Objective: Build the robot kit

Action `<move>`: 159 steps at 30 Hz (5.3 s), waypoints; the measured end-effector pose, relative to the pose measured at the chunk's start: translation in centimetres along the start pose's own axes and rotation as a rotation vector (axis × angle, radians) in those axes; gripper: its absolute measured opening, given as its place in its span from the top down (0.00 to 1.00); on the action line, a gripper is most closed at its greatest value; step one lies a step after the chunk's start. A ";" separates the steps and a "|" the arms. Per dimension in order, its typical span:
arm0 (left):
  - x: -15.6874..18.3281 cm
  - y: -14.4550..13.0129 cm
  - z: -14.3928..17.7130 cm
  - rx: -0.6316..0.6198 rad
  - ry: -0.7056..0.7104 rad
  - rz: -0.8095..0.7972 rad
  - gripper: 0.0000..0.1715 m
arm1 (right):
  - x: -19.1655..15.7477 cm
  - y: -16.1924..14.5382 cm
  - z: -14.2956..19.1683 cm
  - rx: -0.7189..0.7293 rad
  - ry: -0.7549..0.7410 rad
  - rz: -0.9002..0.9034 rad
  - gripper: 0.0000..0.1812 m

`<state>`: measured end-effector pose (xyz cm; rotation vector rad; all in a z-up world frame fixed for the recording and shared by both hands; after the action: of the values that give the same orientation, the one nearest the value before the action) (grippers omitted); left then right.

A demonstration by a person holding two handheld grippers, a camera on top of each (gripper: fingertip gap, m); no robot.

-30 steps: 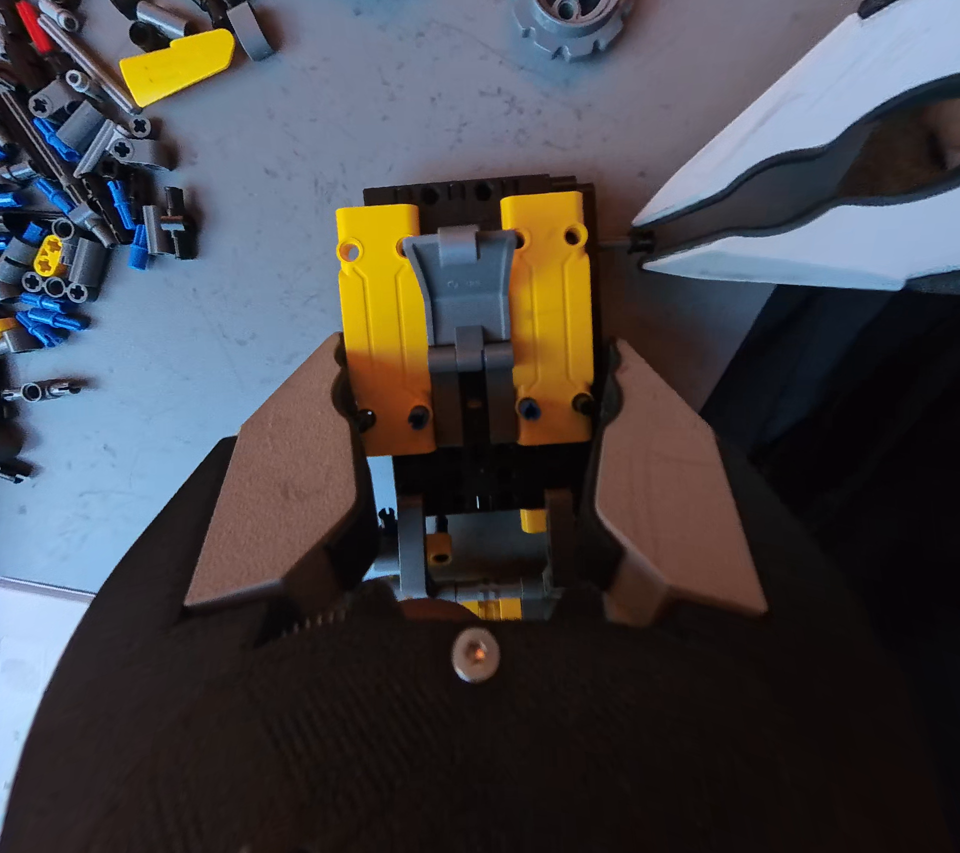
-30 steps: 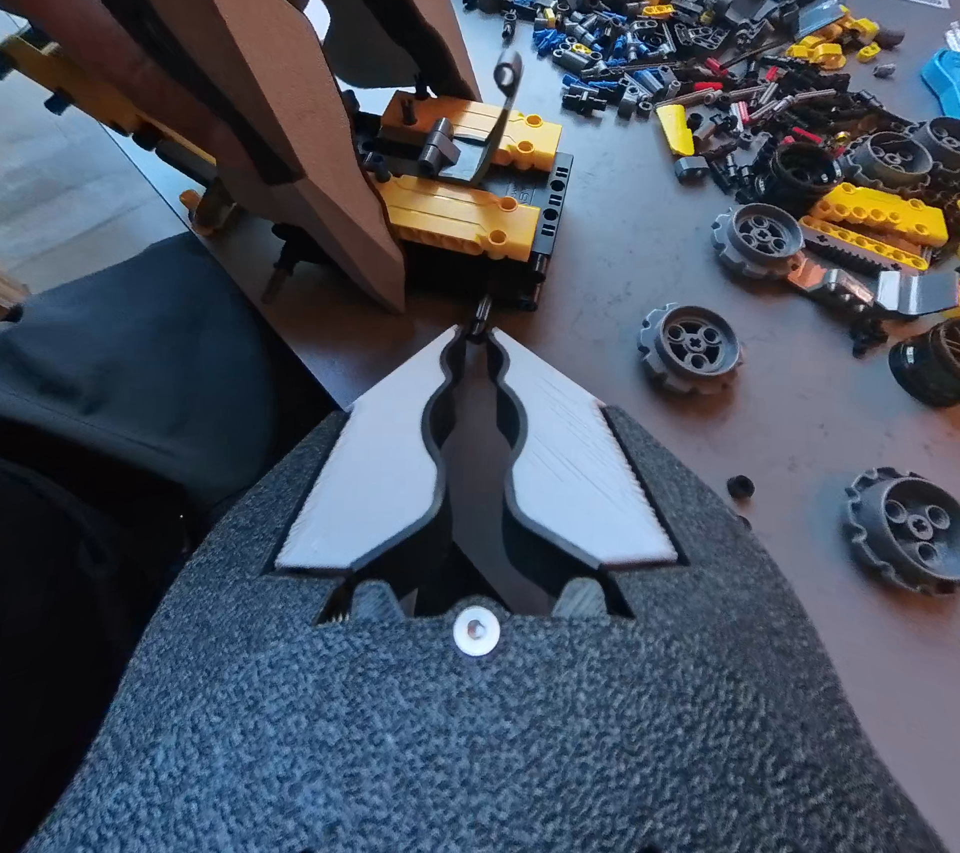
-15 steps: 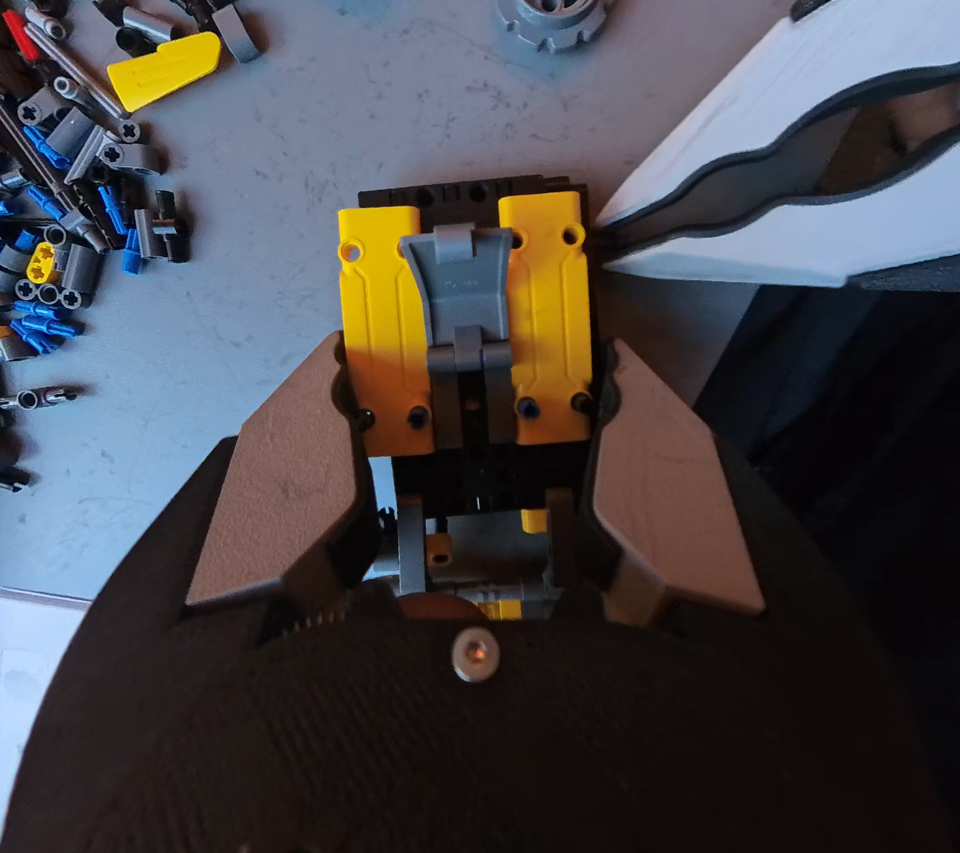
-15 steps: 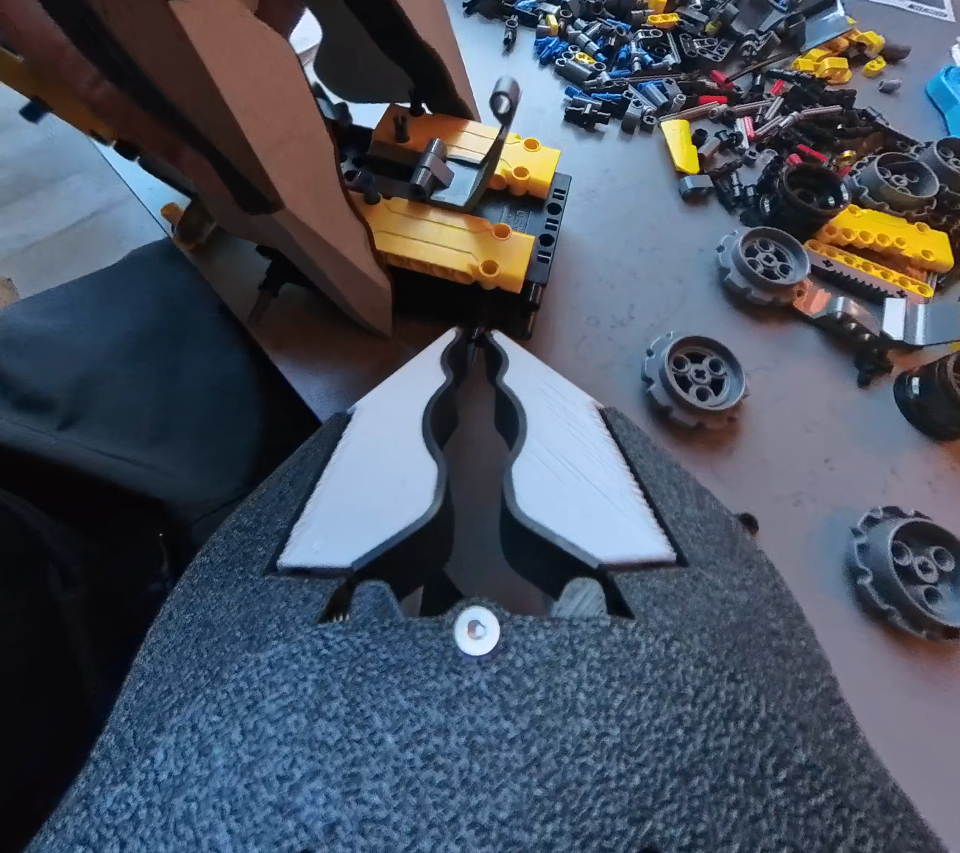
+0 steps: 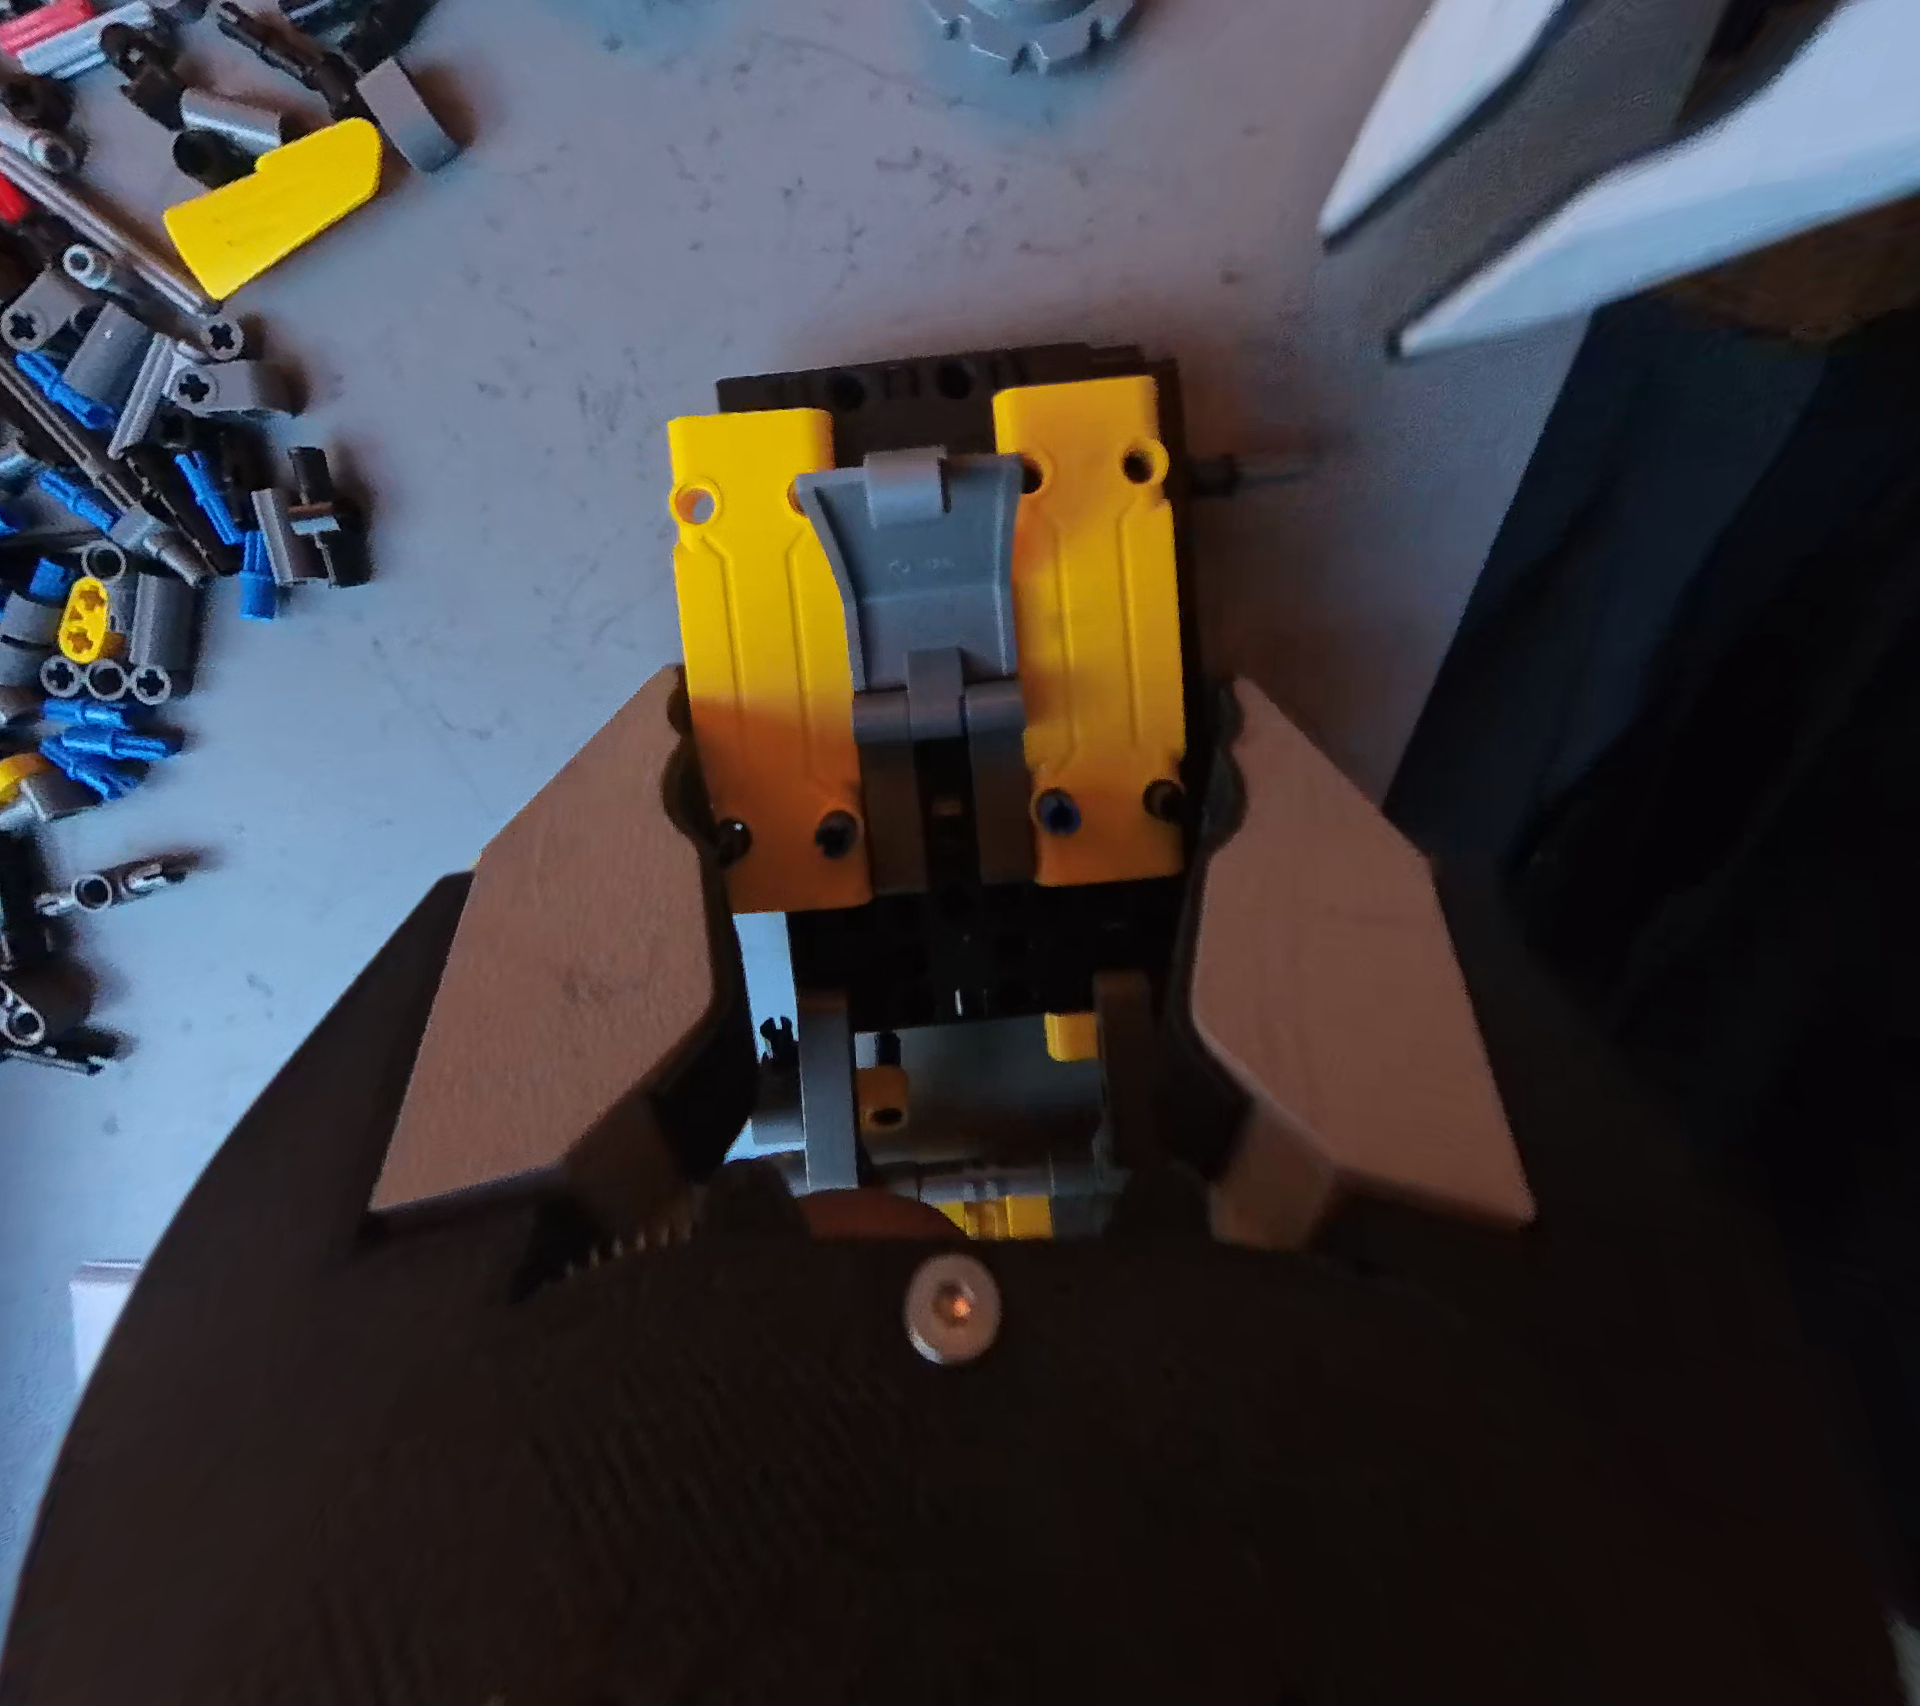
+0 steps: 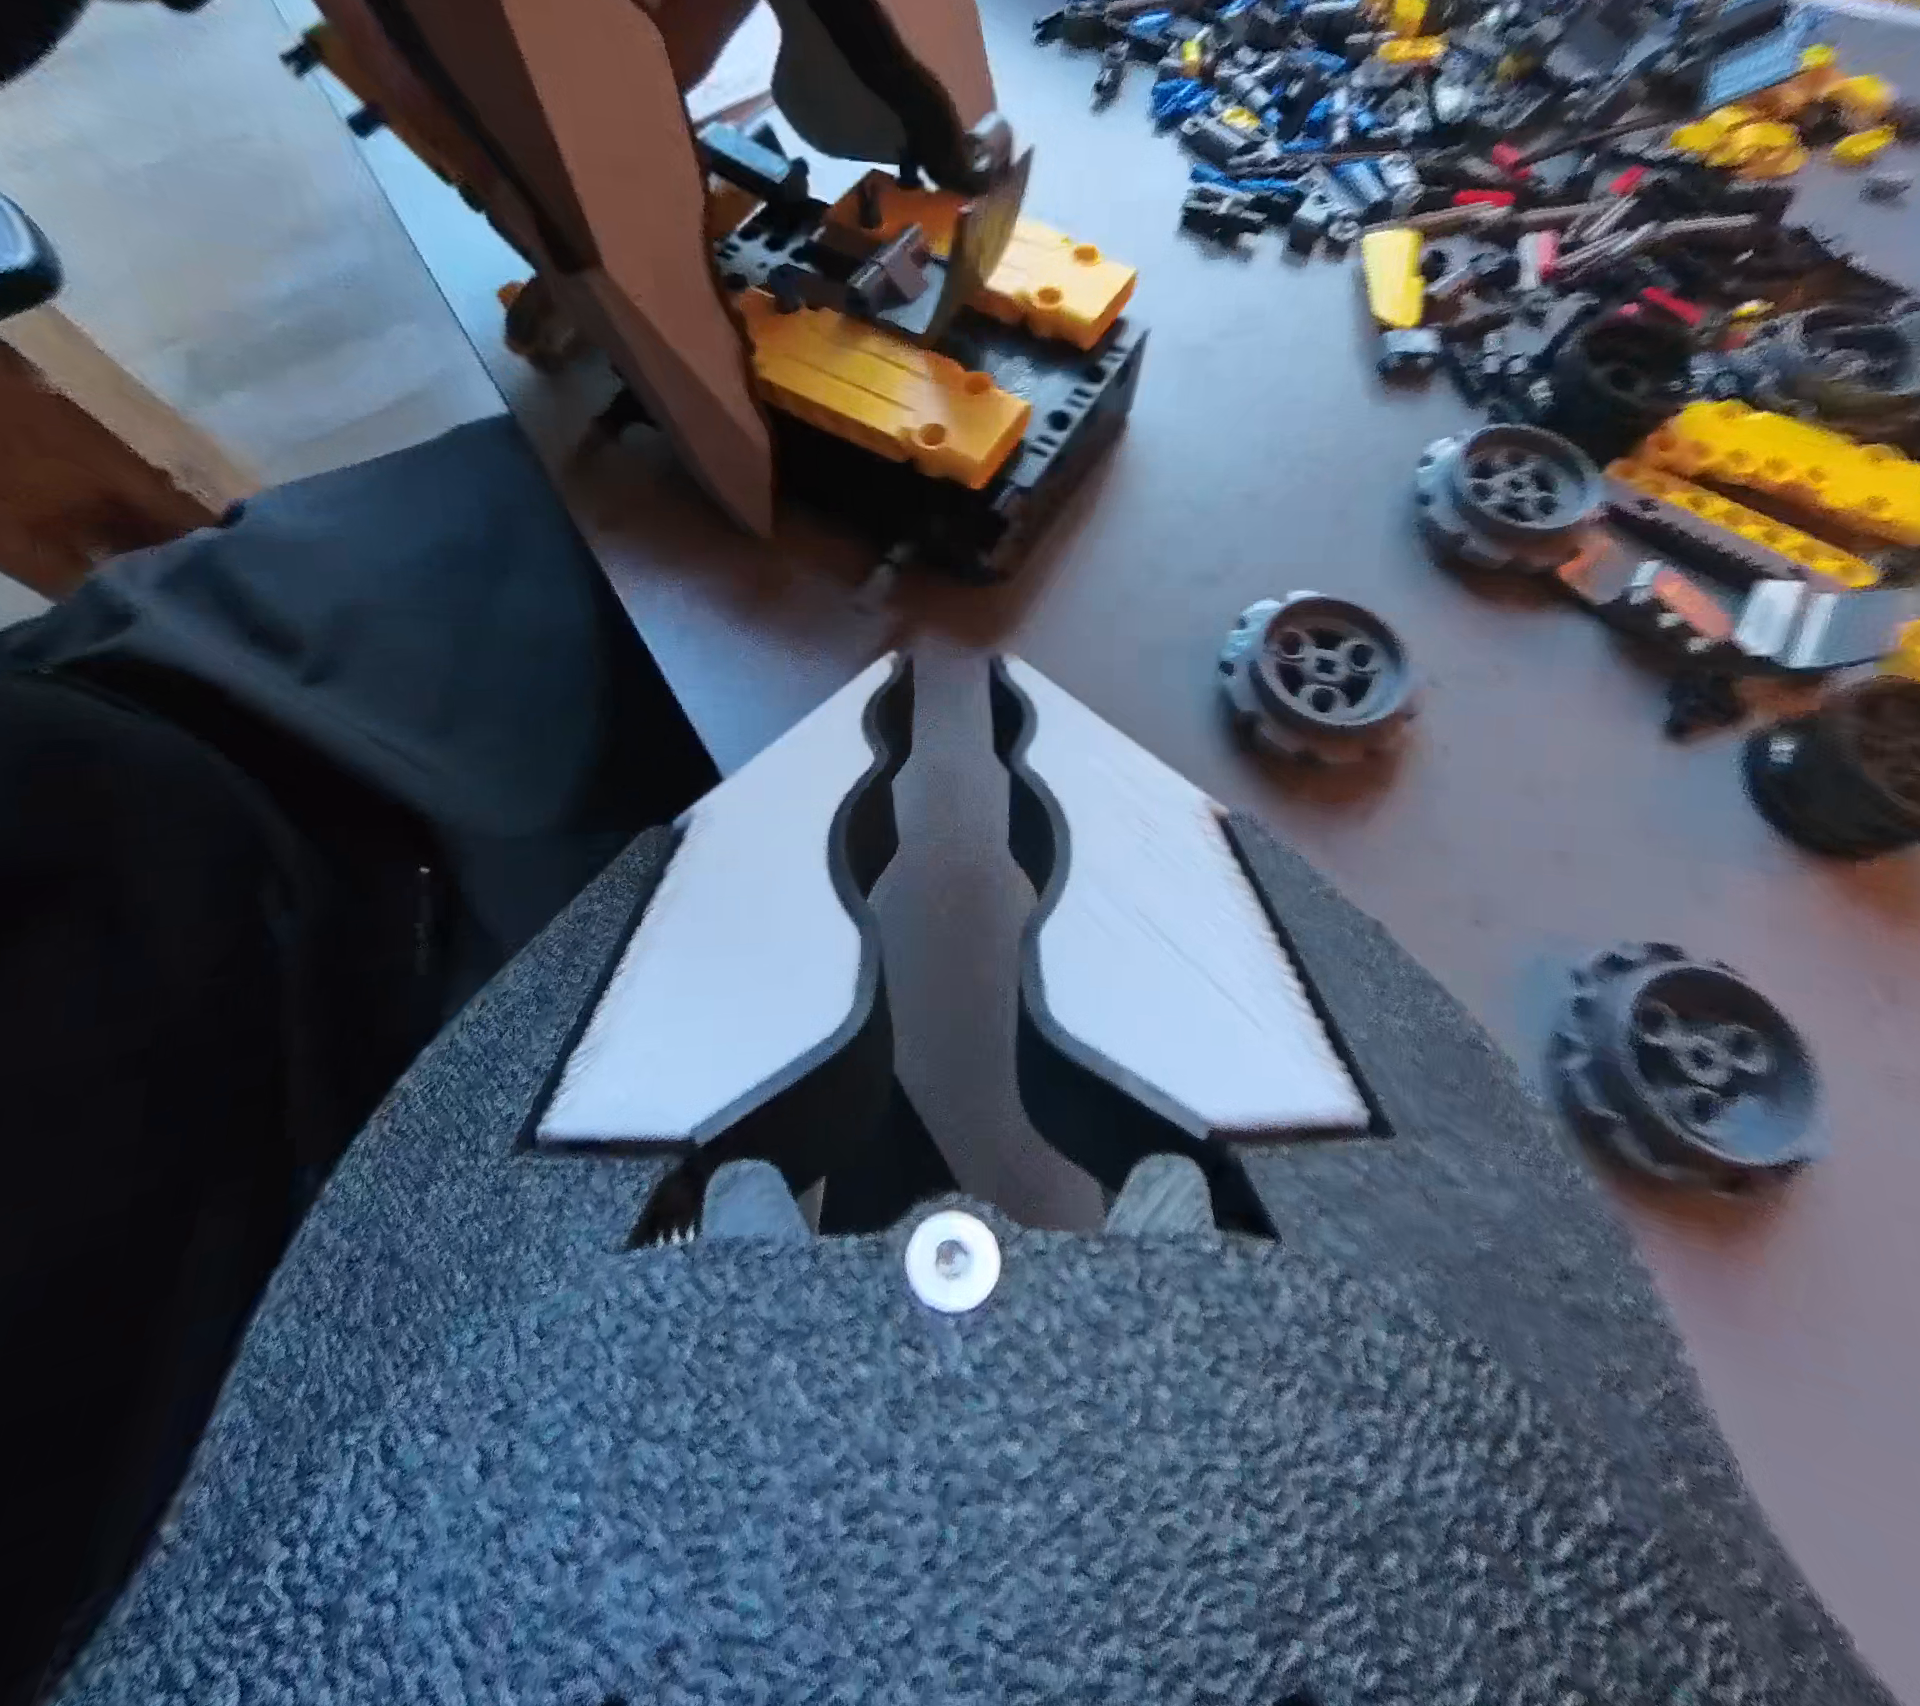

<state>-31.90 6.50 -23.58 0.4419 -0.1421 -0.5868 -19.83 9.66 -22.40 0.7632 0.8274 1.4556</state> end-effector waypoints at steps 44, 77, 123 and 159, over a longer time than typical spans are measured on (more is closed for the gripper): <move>0.1 -6.0 3.5 0.135 0.190 0.057 0.38 | 1.8 3.0 -6.0 -0.198 0.383 0.569 0.60; 0.6 -6.0 2.8 0.136 0.011 0.010 0.43 | 0.9 2.4 -5.7 -0.153 0.375 0.512 0.69; -0.9 -6.3 2.9 0.199 -0.017 -0.022 0.43 | -4.4 7.2 -8.1 0.005 0.008 0.605 0.36; -0.1 -5.6 2.8 0.213 -0.064 -0.049 0.49 | -5.5 6.5 -8.7 -0.087 0.127 0.724 0.38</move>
<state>-35.56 1.40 -23.56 0.6344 -0.2571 -0.6366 -30.41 3.63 -21.35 0.9641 0.5949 2.1841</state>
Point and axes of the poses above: each gripper's, where its closed fingertips meet, z back along the fingers, y out of its top, x = y × z across the jaws, the point moved 4 cm from there along z, back along the fingers
